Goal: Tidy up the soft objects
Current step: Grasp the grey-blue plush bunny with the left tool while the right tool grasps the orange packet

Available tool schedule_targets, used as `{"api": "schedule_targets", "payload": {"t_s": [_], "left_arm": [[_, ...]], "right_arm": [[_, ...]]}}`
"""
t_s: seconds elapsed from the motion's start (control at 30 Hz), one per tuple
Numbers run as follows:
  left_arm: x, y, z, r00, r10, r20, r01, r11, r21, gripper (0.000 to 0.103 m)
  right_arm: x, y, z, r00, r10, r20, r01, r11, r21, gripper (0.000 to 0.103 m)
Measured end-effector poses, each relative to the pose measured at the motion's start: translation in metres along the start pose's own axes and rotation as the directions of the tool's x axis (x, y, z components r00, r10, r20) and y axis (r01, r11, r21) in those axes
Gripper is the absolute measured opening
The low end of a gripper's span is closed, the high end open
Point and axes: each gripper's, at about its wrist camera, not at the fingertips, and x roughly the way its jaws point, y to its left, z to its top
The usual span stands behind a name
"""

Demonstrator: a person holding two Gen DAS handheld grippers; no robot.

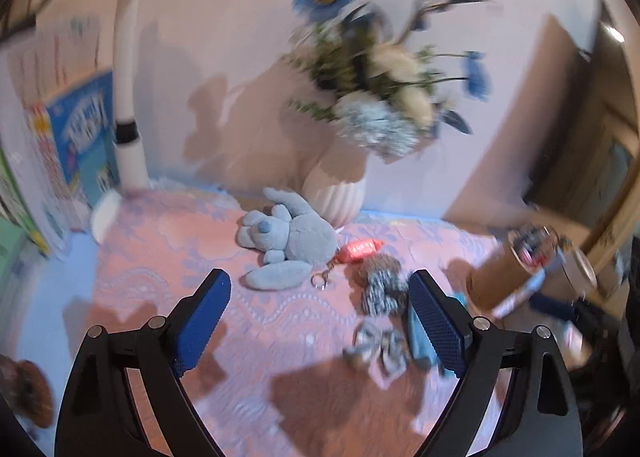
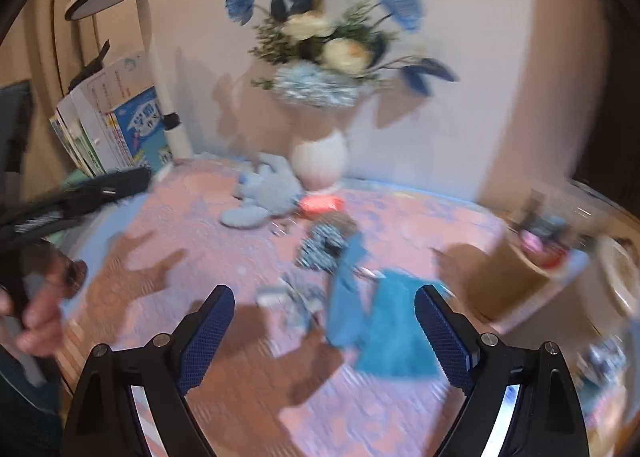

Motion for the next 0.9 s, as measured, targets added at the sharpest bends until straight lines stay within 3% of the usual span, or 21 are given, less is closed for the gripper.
{"api": "schedule_targets", "payload": {"t_s": [0.2, 0.3, 0.4, 0.5, 0.67, 0.77, 0.8, 0.87, 0.9], "left_arm": [[0.100, 0.011, 0.011, 0.996, 0.019, -0.084, -0.024, 0.998, -0.058, 0.090], [0.143, 0.020, 0.013, 0.990, -0.010, -0.139, -0.010, 0.990, -0.140, 0.090], [0.172, 0.030, 0.014, 0.985, 0.005, -0.171, -0.041, 0.978, -0.205, 0.090], [0.192, 0.032, 0.015, 0.981, 0.038, -0.190, -0.080, 0.974, -0.214, 0.091], [0.200, 0.024, 0.016, 0.982, 0.070, -0.177, -0.103, 0.977, -0.186, 0.102], [0.207, 0.016, 0.013, 0.972, 0.149, -0.183, -0.173, 0.977, -0.123, 0.102], [0.209, 0.013, 0.012, 0.969, 0.167, -0.182, -0.189, 0.976, -0.106, 0.102], [0.213, 0.010, 0.007, 0.964, 0.197, -0.181, -0.211, 0.976, -0.059, 0.102], [0.212, 0.010, 0.006, 0.964, 0.200, -0.175, -0.211, 0.976, -0.051, 0.100]], "right_arm": [[0.074, -0.010, 0.042, 0.999, 0.031, -0.043, -0.031, 0.999, 0.009, 0.091], [0.111, -0.017, 0.052, 0.998, 0.015, -0.068, -0.015, 1.000, -0.003, 0.091], [0.144, -0.025, 0.058, 0.995, 0.021, -0.100, -0.023, 1.000, -0.016, 0.091], [0.174, -0.029, 0.063, 0.990, 0.035, -0.134, -0.038, 0.999, -0.021, 0.091], [0.210, -0.031, 0.072, 0.985, 0.061, -0.161, -0.061, 0.998, 0.004, 0.091], [0.225, -0.030, 0.071, 0.982, 0.080, -0.171, -0.076, 0.997, 0.035, 0.090], [0.227, -0.029, 0.069, 0.982, 0.081, -0.173, -0.075, 0.996, 0.040, 0.088], [0.232, -0.027, 0.064, 0.979, 0.089, -0.184, -0.083, 0.996, 0.040, 0.061], [0.234, -0.027, 0.062, 0.978, 0.084, -0.189, -0.078, 0.996, 0.040, 0.058]]}}
